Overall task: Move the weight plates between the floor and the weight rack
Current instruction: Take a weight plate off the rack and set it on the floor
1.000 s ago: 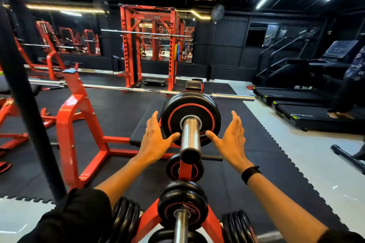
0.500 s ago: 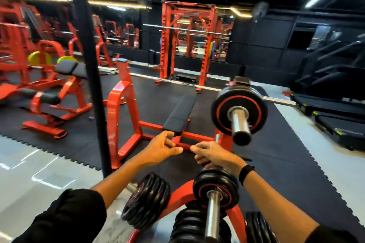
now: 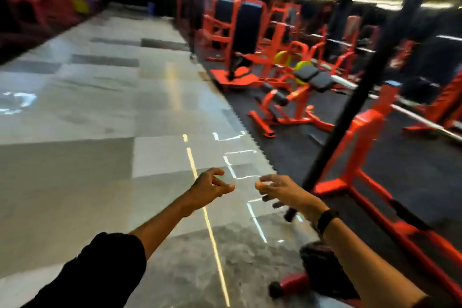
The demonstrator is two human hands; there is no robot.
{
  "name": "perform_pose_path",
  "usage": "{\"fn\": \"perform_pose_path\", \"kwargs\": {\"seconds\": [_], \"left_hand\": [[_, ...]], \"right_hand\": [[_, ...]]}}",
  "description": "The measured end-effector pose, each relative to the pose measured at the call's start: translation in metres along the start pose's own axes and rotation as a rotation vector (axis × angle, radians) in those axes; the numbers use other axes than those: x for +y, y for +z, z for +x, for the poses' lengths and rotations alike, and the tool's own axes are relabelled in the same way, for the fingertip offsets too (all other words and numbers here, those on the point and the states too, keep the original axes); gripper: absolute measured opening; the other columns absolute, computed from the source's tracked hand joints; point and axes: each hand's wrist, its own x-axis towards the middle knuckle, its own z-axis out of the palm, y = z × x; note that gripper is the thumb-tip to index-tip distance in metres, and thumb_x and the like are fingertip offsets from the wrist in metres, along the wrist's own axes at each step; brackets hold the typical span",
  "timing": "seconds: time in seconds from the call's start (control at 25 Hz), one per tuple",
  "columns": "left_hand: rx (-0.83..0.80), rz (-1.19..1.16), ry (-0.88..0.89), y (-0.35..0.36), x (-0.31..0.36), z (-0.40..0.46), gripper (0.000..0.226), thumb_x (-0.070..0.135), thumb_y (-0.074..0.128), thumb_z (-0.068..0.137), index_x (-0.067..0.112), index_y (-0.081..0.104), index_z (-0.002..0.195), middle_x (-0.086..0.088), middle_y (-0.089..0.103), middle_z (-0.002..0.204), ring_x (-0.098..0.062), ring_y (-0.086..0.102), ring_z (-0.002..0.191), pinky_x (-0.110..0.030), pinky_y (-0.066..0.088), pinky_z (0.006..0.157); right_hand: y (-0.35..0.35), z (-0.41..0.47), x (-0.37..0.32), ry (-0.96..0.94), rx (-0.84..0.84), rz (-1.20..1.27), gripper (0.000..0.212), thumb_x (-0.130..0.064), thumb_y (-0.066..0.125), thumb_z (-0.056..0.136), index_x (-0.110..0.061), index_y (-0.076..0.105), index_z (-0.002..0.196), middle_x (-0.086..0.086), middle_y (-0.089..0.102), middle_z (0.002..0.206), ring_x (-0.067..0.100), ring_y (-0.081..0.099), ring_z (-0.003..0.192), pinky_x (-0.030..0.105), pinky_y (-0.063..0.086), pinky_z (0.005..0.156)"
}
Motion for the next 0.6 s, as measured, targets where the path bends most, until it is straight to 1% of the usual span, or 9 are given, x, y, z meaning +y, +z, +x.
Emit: {"fn": "perform_pose_path", "kwargs": {"seconds": [0.12, 0.24, 0.28, 0.36, 0.4, 0.44, 0.48, 0.52, 0.6], "left_hand": [[0.218, -0.059, -0.129, -0.088, -0.064, -0.051, 0.060, 0.036, 0.072, 0.087, 0.016, 0.045, 0.137, -0.006, 0.069, 0.111, -0.020, 0.066, 0.097, -0.024, 0.048, 0.069], [0.414, -0.120, -0.250, -0.156, -0.118, -0.106, 0.060, 0.035, 0.073, 0.086, 0.014, 0.047, 0.136, -0.008, 0.069, 0.111, -0.019, 0.067, 0.093, -0.024, 0.046, 0.065], [0.497, -0.140, -0.291, -0.179, -0.135, -0.127, 0.059, 0.032, 0.073, 0.087, 0.012, 0.048, 0.136, -0.010, 0.069, 0.112, -0.020, 0.066, 0.090, -0.024, 0.045, 0.063], [0.647, -0.172, -0.357, -0.220, -0.163, -0.164, 0.054, 0.028, 0.072, 0.088, 0.009, 0.049, 0.134, -0.015, 0.068, 0.116, -0.022, 0.064, 0.090, -0.022, 0.043, 0.060], [0.712, -0.183, -0.393, -0.238, -0.177, -0.179, 0.053, 0.027, 0.072, 0.089, 0.009, 0.049, 0.133, -0.016, 0.067, 0.118, -0.022, 0.064, 0.091, -0.021, 0.043, 0.059], [0.761, -0.201, -0.428, -0.256, -0.193, -0.193, 0.053, 0.027, 0.072, 0.089, 0.009, 0.049, 0.133, -0.017, 0.067, 0.119, -0.022, 0.063, 0.091, -0.020, 0.042, 0.057], [0.805, -0.214, -0.467, -0.268, -0.207, -0.203, 0.053, 0.028, 0.072, 0.088, 0.009, 0.049, 0.133, -0.017, 0.067, 0.118, -0.020, 0.063, 0.089, -0.018, 0.042, 0.056], [0.839, -0.217, -0.511, -0.279, -0.220, -0.212, 0.054, 0.028, 0.073, 0.088, 0.008, 0.050, 0.132, -0.017, 0.067, 0.117, -0.019, 0.062, 0.087, -0.017, 0.041, 0.054], [0.850, -0.219, -0.593, -0.291, -0.244, -0.224, 0.054, 0.030, 0.074, 0.086, 0.009, 0.051, 0.130, -0.015, 0.068, 0.113, -0.016, 0.062, 0.082, -0.017, 0.040, 0.054]], "right_hand": [[0.092, 0.047, -0.063, -0.066, -0.230, -0.111, 0.055, -0.055, 0.066, 0.086, -0.021, 0.055, 0.127, 0.004, 0.067, 0.106, 0.018, 0.067, 0.095, 0.027, 0.049, 0.074], [0.180, 0.084, -0.113, -0.131, -0.431, -0.166, 0.047, -0.037, 0.065, 0.092, -0.015, 0.052, 0.131, 0.005, 0.066, 0.105, 0.021, 0.062, 0.095, 0.030, 0.045, 0.074], [0.213, 0.093, -0.131, -0.164, -0.520, -0.172, 0.049, -0.034, 0.066, 0.089, -0.013, 0.050, 0.131, 0.006, 0.065, 0.108, 0.022, 0.061, 0.096, 0.031, 0.043, 0.076], [0.277, 0.103, -0.165, -0.237, -0.668, -0.213, 0.061, -0.044, 0.061, 0.073, -0.016, 0.050, 0.126, 0.011, 0.065, 0.113, 0.024, 0.060, 0.099, 0.035, 0.042, 0.081], [0.310, 0.108, -0.180, -0.275, -0.723, -0.237, 0.066, -0.051, 0.064, 0.069, -0.018, 0.051, 0.125, 0.013, 0.066, 0.115, 0.023, 0.061, 0.100, 0.035, 0.042, 0.081], [0.342, 0.115, -0.193, -0.304, -0.770, -0.265, 0.067, -0.055, 0.070, 0.071, -0.018, 0.052, 0.124, 0.013, 0.067, 0.116, 0.023, 0.062, 0.100, 0.035, 0.043, 0.080], [0.371, 0.122, -0.202, -0.326, -0.808, -0.302, 0.060, -0.053, 0.071, 0.080, -0.018, 0.054, 0.126, 0.011, 0.068, 0.116, 0.023, 0.063, 0.100, 0.035, 0.044, 0.078], [0.399, 0.132, -0.207, -0.333, -0.838, -0.312, 0.049, -0.043, 0.067, 0.089, -0.016, 0.054, 0.128, 0.010, 0.069, 0.114, 0.022, 0.063, 0.099, 0.035, 0.044, 0.077], [0.438, 0.148, -0.207, -0.303, -0.868, -0.293, 0.040, -0.025, 0.064, 0.095, -0.011, 0.054, 0.131, 0.006, 0.068, 0.106, 0.022, 0.061, 0.097, 0.036, 0.041, 0.077]]}}
